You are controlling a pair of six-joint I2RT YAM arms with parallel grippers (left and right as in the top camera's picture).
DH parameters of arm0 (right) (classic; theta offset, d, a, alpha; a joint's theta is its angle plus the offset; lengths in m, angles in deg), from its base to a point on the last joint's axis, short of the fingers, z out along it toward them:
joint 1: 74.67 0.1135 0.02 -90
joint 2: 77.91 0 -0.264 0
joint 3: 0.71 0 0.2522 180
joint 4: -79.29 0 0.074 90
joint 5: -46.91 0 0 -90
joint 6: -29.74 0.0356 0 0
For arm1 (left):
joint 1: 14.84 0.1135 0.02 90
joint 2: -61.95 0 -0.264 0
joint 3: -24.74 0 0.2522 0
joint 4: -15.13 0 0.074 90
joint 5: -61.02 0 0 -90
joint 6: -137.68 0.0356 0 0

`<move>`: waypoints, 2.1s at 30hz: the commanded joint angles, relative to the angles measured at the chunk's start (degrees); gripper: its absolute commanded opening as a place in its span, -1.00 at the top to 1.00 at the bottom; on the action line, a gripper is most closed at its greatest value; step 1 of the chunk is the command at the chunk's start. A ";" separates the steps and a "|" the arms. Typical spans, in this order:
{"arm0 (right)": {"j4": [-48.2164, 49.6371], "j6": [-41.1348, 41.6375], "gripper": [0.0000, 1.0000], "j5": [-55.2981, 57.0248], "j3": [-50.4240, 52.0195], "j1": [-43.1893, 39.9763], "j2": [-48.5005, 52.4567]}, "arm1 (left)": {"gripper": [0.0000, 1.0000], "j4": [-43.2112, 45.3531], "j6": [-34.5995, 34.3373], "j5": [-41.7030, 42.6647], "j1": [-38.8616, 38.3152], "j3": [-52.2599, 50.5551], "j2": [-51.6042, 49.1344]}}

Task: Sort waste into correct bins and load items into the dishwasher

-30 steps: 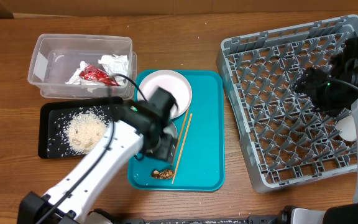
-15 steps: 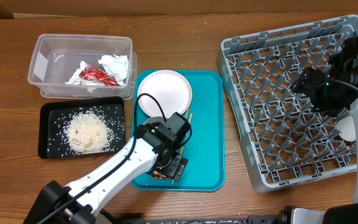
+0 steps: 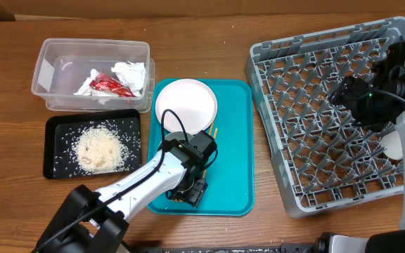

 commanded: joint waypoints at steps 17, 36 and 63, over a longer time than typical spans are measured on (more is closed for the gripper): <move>0.35 -0.44 -0.63 -0.31 0.04 0.22 -0.22 | -0.32 1.53 2.19 5.70 -0.37 -0.20 -0.22; 0.35 -0.44 -0.63 -0.31 0.04 0.22 -0.22 | -0.02 1.29 -4.76 7.82 -0.37 -1.64 -0.22; 0.33 -0.44 -0.64 -0.31 0.04 0.22 -0.22 | 0.30 2.64 -6.43 8.72 -0.37 -1.42 -4.04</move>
